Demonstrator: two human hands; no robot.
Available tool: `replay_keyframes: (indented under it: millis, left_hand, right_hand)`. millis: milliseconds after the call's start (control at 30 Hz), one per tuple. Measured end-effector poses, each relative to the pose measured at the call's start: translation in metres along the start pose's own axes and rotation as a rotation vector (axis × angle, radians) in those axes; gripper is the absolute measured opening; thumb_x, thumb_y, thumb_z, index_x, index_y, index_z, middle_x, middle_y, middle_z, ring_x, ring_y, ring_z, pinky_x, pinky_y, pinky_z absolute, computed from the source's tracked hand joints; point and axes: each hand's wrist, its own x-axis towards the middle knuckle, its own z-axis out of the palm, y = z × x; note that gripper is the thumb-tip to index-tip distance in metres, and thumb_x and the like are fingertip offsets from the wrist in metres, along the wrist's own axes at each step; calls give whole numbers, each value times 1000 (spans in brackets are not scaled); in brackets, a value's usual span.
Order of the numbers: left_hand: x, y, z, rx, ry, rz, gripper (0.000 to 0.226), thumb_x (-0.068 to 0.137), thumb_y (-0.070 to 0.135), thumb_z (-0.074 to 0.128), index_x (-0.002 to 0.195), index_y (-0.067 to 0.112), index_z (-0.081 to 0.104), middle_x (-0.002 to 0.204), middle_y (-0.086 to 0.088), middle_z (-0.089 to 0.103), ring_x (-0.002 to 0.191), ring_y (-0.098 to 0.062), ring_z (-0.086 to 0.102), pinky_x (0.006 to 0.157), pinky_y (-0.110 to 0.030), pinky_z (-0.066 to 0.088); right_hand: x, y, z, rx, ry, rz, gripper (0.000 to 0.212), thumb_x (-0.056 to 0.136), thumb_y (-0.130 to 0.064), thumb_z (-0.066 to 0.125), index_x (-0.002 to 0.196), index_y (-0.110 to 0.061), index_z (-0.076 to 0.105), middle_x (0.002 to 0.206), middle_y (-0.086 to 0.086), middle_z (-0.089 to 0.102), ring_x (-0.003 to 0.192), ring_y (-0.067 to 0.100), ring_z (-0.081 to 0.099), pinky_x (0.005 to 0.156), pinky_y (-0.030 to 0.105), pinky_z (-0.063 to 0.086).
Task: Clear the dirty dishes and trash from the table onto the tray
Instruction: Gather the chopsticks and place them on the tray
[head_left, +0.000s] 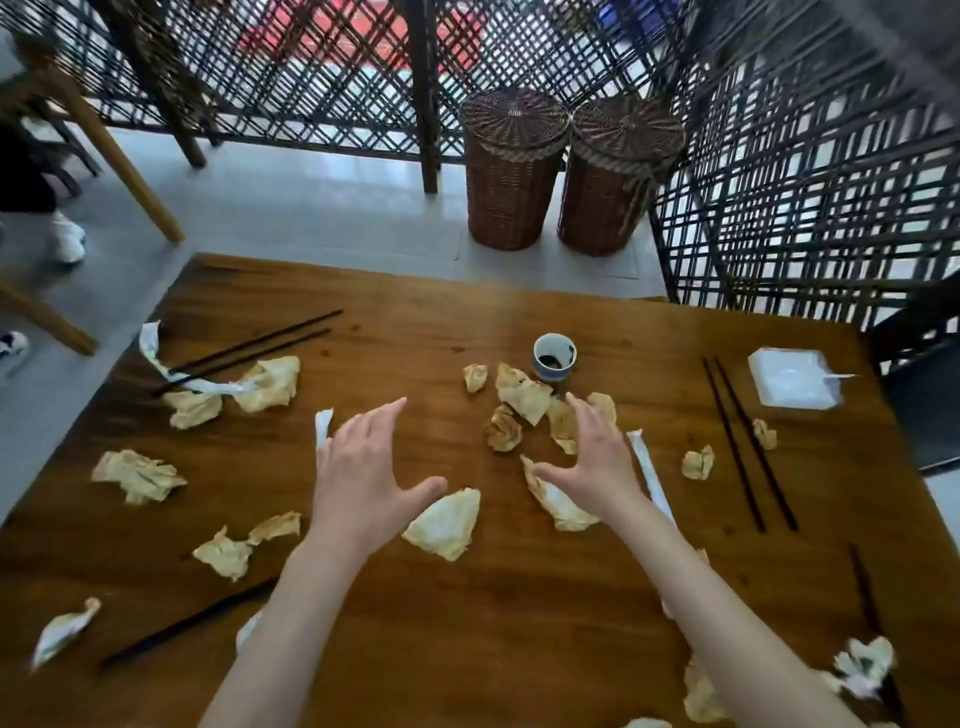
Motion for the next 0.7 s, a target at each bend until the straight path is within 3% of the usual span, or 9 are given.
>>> replay_keyframes:
  millis: [300, 567, 700]
  left_hand:
    - [54, 10, 38, -40, -39, 30, 85, 72, 58, 69, 143, 33, 29, 144, 8, 40, 135, -14, 32, 112, -43, 31]
    - [78, 11, 46, -29, -65, 72, 87, 73, 58, 69, 144, 36, 24, 146, 10, 36, 137, -12, 28, 113, -42, 29]
    - [82, 9, 46, -38, -86, 69, 87, 73, 57, 69, 144, 37, 23, 147, 11, 35, 137, -11, 27, 113, -42, 28]
  right_hand:
    - [102, 13, 11, 53, 87, 114, 80, 85, -17, 65, 148, -21, 16, 154, 4, 21, 140, 24, 23, 113, 41, 27]
    - [163, 2, 21, 46, 10, 160, 88, 84, -15, 65, 149, -29, 8, 157, 4, 10, 140, 29, 21, 109, 43, 30]
    - [167, 3, 21, 41, -35, 118, 90, 79, -12, 70, 149, -25, 15, 153, 5, 22, 135, 28, 30, 105, 42, 37]
